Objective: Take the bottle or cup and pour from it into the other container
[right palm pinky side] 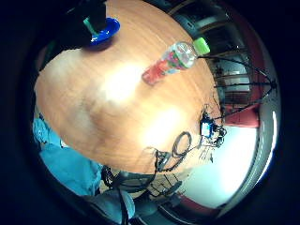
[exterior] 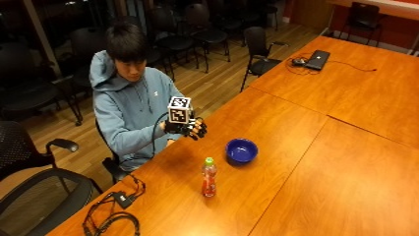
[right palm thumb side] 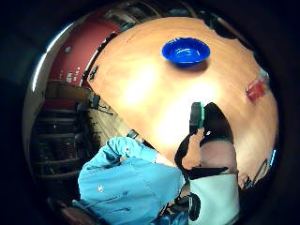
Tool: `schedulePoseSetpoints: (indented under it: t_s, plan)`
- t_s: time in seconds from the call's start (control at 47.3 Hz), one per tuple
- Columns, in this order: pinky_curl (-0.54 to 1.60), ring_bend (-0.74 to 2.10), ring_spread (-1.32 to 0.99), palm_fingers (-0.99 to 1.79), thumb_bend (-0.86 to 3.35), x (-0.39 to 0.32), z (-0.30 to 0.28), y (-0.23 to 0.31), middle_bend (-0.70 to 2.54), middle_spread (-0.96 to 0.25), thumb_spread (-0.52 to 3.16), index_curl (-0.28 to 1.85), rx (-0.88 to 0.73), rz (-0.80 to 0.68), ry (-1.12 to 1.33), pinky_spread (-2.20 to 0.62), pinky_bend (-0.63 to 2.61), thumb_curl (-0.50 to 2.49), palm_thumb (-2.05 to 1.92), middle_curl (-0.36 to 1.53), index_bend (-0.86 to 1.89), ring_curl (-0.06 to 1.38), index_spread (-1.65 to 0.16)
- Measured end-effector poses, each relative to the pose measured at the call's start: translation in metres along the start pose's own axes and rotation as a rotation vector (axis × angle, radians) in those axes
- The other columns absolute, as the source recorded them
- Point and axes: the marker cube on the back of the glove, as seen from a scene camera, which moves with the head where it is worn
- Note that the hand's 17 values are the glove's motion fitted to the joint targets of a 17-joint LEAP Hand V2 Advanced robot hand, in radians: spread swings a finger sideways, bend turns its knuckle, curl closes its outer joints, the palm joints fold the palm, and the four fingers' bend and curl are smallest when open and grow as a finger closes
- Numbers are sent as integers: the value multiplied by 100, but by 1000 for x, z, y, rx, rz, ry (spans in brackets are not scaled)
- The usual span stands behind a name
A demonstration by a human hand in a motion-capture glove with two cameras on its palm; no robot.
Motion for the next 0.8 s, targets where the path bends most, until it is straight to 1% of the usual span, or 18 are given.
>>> schedulePoseSetpoints:
  t_s: [0.169,0.233,0.338,0.486,0.655,0.803]
  plan:
    - [27,37,4,49,22,29,2,20,17,4,108,27,9,33,4,12,63,37,73,24,16,27,-28]
    - [27,36,4,48,20,61,-11,24,17,4,109,28,35,73,-2,12,62,38,73,25,16,27,-29]
    - [25,28,6,37,17,105,-21,37,22,4,109,30,55,116,-26,17,54,40,74,28,19,26,-30]
    - [23,22,9,31,11,127,-3,63,21,3,108,32,70,146,-15,21,44,42,75,30,19,25,-31]
    - [22,21,10,31,6,166,-3,72,18,2,106,33,69,183,-33,23,41,44,76,31,18,25,-32]
    - [22,20,10,31,2,192,-3,72,18,2,103,33,98,217,19,24,39,46,78,31,18,25,-32]
